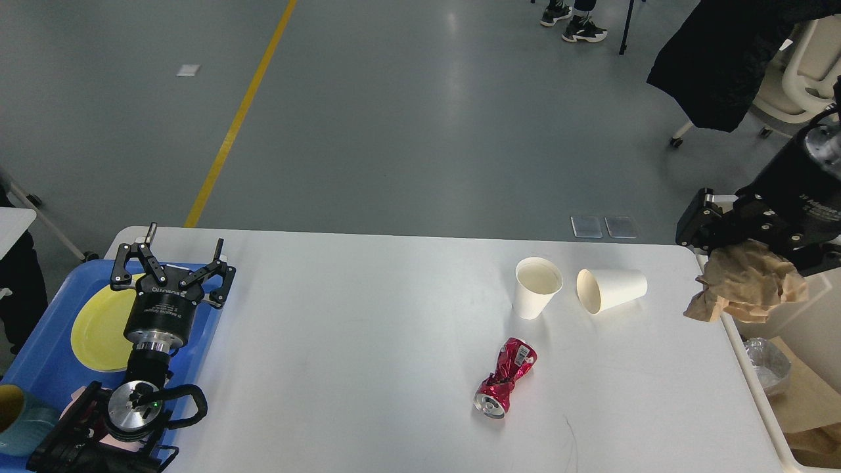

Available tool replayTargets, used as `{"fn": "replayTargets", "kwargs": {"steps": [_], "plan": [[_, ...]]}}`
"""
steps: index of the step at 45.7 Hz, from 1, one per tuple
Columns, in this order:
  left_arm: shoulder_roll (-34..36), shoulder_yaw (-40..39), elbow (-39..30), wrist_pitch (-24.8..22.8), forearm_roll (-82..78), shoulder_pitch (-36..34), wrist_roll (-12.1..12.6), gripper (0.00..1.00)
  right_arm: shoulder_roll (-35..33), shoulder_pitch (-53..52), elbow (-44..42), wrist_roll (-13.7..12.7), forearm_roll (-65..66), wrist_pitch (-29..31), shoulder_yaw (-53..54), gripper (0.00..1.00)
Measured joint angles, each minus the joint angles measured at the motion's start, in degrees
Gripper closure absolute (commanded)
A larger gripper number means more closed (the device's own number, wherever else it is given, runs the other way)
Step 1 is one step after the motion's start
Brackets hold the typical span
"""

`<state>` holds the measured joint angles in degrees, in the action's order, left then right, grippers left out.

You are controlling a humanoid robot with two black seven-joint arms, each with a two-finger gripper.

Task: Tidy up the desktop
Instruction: 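Carry the brown paper to the white bin and release it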

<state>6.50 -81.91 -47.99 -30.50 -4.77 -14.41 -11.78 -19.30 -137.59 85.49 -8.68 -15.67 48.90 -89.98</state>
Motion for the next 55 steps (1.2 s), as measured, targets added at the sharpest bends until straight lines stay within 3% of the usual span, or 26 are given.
{"fn": "replayTargets", "kwargs": {"steps": [5,17,29,34,41,49,55], "plan": [[0.0,0.0,0.0,0.0,0.01,0.0,0.0,0.04,-2.6,2.7,-1.62,0.03,-0.1,-3.57,-2.66,1.0],[0.0,0.0,0.0,0.0,0.02,0.0,0.0,0.04,-17.35,20.13,-13.89,-0.21,-0.02,-15.08,-3.22,1.0],[0.0,0.0,0.0,0.0,0.0,0.0,0.0,0.04,-25.79,52.02,-28.81,-0.36,-0.29,-31.8,15.23,1.0],[0.0,0.0,0.0,0.0,0.0,0.0,0.0,0.04,-24.63,64.9,-39.03,-0.61,-0.46,-33.16,23.43,1.0],[0.0,0.0,0.0,0.0,-0.02,0.0,0.0,0.04,-17.9,81.41,-55.11,-0.66,-0.54,-33.82,33.33,1.0],[0.0,0.0,0.0,0.0,-0.01,0.0,0.0,0.04,-7.98,96.79,-75.97,-0.68,-0.64,-34.27,37.31,1.0],[0.0,0.0,0.0,0.0,-0.02,0.0,0.0,0.04,-3.25,103.53,-83.63,-0.65,-0.74,-37.9,37.43,1.0]]}}
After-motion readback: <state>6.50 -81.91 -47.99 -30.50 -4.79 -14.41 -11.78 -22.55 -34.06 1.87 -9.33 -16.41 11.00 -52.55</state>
